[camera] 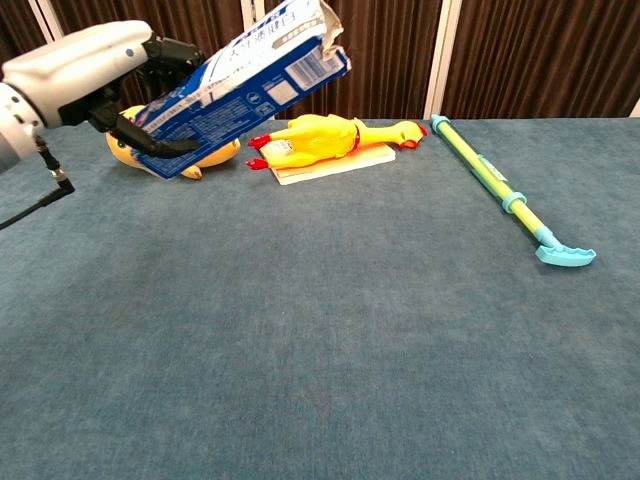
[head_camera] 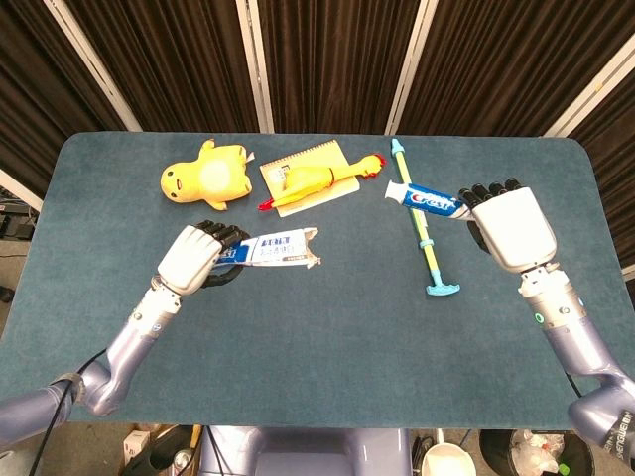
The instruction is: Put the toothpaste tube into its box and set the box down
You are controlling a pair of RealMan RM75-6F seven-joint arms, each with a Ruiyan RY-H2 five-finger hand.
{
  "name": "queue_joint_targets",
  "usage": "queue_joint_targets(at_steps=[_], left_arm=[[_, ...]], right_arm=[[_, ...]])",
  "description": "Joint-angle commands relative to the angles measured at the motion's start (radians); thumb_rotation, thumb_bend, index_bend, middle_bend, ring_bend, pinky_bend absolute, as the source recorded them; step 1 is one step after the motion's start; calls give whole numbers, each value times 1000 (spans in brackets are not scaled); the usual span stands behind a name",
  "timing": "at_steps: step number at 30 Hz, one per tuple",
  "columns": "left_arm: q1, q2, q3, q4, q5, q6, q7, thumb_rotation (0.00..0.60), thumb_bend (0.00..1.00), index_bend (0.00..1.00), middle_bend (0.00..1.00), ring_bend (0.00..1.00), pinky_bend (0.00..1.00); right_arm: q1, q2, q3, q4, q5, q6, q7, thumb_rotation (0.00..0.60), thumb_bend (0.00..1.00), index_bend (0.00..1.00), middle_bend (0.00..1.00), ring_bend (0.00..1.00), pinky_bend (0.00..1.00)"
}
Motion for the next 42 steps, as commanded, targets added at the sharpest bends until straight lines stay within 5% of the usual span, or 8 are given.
queue_joint_targets(at_steps=[1,21,42], left_arm=[[-11,-15,-8,11,-4,-1,12,600,387,435,521,486,489],[-47,20,-50,-40,-85,-57,98,600,387,432,518,486,489],[-104,-27,-61,-51,-104,-84,158,600,387,432,518,486,489]], right_arm=[[-3,32,3,-15,-26,10,24,600,448,810,713,617,542],[6,111,-49,-32,-262,30,51,600,448,810,713,617,542],[19,100,-52,-48,-274,30,54,600,448,810,713,616,541]])
